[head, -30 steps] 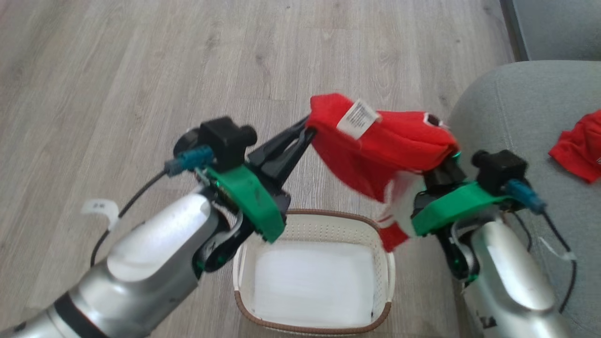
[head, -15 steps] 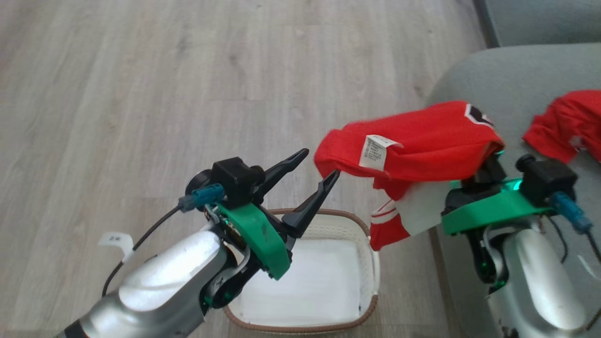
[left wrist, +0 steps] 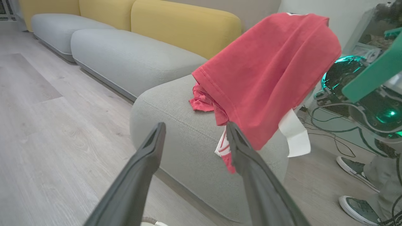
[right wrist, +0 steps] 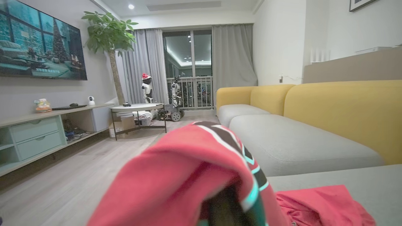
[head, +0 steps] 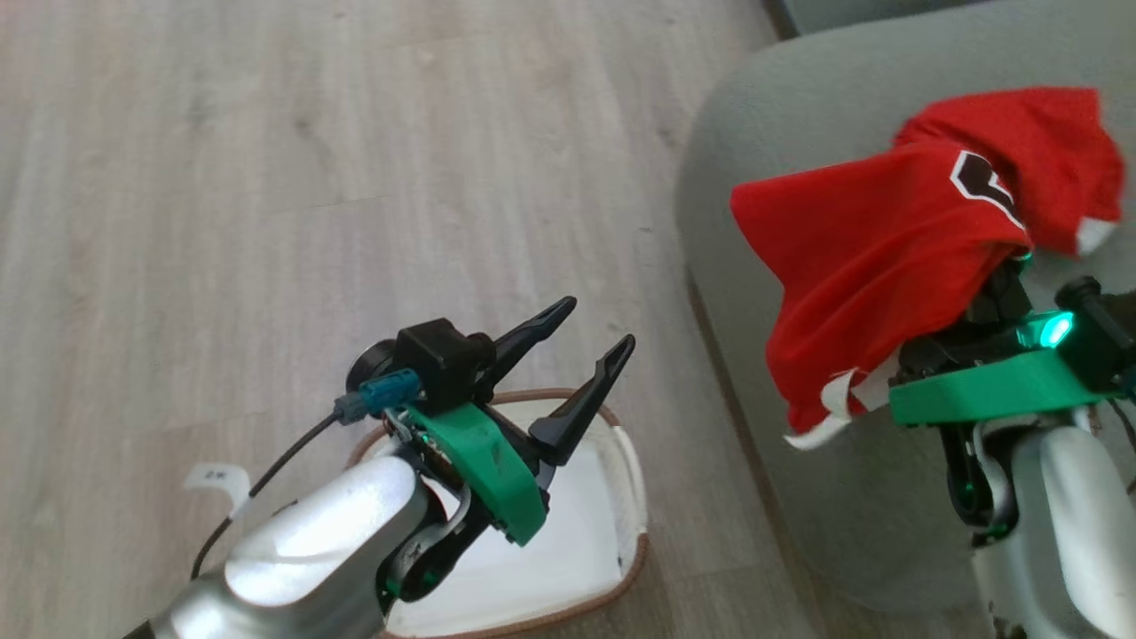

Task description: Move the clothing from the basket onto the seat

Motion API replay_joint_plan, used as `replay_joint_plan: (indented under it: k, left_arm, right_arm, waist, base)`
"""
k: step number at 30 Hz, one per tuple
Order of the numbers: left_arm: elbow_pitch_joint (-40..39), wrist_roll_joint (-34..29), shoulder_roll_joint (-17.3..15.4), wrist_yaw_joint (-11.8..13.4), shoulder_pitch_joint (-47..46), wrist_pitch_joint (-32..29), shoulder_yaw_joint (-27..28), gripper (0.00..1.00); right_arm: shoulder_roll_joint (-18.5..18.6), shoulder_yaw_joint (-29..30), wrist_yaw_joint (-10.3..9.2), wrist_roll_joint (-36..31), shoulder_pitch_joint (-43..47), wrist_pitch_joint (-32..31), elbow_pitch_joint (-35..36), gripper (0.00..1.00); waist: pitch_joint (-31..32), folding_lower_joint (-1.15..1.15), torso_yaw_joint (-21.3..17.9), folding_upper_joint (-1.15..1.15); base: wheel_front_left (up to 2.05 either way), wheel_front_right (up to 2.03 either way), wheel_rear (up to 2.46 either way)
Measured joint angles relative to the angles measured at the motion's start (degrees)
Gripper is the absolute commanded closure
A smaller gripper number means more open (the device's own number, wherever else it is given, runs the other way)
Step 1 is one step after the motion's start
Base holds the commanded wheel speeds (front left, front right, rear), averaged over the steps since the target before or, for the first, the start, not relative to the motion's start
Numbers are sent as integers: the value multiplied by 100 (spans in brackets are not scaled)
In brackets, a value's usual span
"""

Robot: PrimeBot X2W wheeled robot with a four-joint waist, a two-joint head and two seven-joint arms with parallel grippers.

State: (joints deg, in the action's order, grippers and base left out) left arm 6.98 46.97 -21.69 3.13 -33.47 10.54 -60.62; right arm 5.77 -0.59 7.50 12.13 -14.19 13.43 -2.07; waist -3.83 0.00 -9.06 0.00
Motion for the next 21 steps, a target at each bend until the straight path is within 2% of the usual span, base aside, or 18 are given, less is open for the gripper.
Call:
replay_joint_plan:
  k: [12,21]
  left_arm:
    - [-115,-109,-80,54,-5,68,-16,0]
    - [-124,-194,-90,100,-7,125,-26,0]
  right_arm:
    - [-24,43,0,-7,385,-212,769,100]
    - [-38,32,0,-5,451,-286,1012,100]
  waist:
    - [-224,0,-906,0]
    - [-323,0,-1246,0]
  base:
    - [0,0,0]
    - [0,0,0]
